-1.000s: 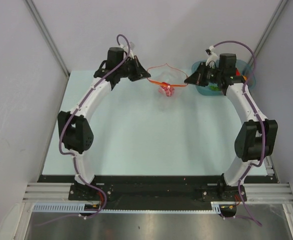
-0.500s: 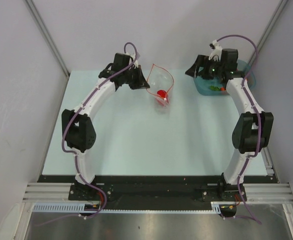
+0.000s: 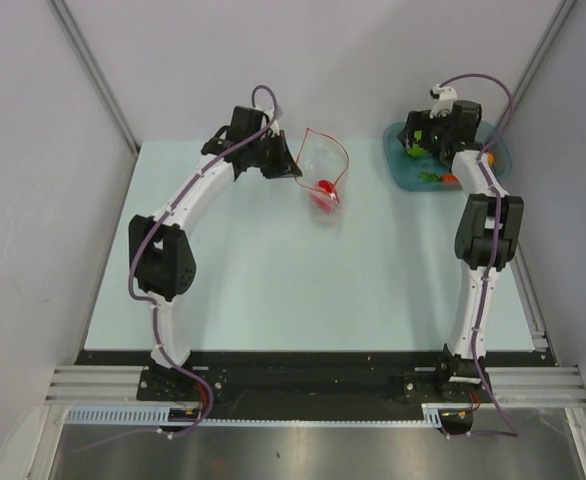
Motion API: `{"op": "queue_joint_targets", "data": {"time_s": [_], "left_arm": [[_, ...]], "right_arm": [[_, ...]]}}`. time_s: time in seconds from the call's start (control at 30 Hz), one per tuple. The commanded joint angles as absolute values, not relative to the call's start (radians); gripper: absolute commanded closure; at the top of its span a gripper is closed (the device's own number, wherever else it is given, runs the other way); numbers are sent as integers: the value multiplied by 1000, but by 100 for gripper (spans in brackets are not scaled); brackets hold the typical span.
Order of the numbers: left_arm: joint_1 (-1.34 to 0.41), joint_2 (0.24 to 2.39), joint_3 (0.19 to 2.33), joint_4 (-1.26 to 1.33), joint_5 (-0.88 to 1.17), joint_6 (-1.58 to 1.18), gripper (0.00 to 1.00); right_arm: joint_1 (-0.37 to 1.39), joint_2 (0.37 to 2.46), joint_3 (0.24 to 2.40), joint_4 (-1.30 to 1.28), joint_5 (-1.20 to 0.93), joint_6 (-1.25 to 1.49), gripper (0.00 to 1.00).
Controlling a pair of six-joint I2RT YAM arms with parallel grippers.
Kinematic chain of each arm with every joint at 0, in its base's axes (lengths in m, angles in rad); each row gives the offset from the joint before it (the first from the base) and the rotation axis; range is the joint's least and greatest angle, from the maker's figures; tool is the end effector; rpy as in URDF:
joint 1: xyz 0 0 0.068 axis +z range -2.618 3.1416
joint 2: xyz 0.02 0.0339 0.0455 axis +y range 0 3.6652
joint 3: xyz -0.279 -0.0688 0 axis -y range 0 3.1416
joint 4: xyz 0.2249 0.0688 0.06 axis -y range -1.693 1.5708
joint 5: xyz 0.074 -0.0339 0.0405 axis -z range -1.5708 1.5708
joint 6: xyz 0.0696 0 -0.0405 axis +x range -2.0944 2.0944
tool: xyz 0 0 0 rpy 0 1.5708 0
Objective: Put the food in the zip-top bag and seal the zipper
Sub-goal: Pick up the fake fruit from the bin, then place the fake fruit in the zipper food storage bag.
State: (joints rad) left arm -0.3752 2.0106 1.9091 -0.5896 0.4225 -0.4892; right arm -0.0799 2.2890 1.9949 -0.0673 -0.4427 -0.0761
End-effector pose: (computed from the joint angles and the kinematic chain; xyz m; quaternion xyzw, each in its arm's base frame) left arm 0.4311 -0.2005 0.3152 0.0387 0.8884 -0.3467 0.2986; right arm 0.5649 -0.0153 0.2674 -0.1233 0.8028 0.1368 0.5670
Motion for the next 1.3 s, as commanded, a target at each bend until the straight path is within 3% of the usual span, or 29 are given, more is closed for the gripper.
{"op": "queue_joint_targets", "data": {"time_s": [0.0,0.67,0.77,0.87,0.9,0.97,1.0,1.27], "left_arm": [[-380,2023,1965,-581,442,-497,97],[-385,2054,1970,-577,477,-499,97],[-385,2054,1970,-580,469,-495,97],[-385,2049,1968,-580,469,-494,97],[-385,2048,1968,-580,468,-492,98],[-387,2043,1967,-577,465,-491,98],[-387,2043,1965,-578,466,-491,98],[-396,2025,1950,-571,451,-486,98]], "right_arm": [[-67,2399,2153,-69,-350,-262,0],[-41,2672,2316,72,-161,-460,0],[-41,2651,2303,89,-155,-443,9],[-49,2574,2216,139,-170,-411,33],[-52,2545,2189,155,-181,-407,51],[-54,2468,2145,155,-192,-400,64],[-54,2442,2132,147,-211,-388,68],[-37,2052,1977,6,-452,-236,68]]}}
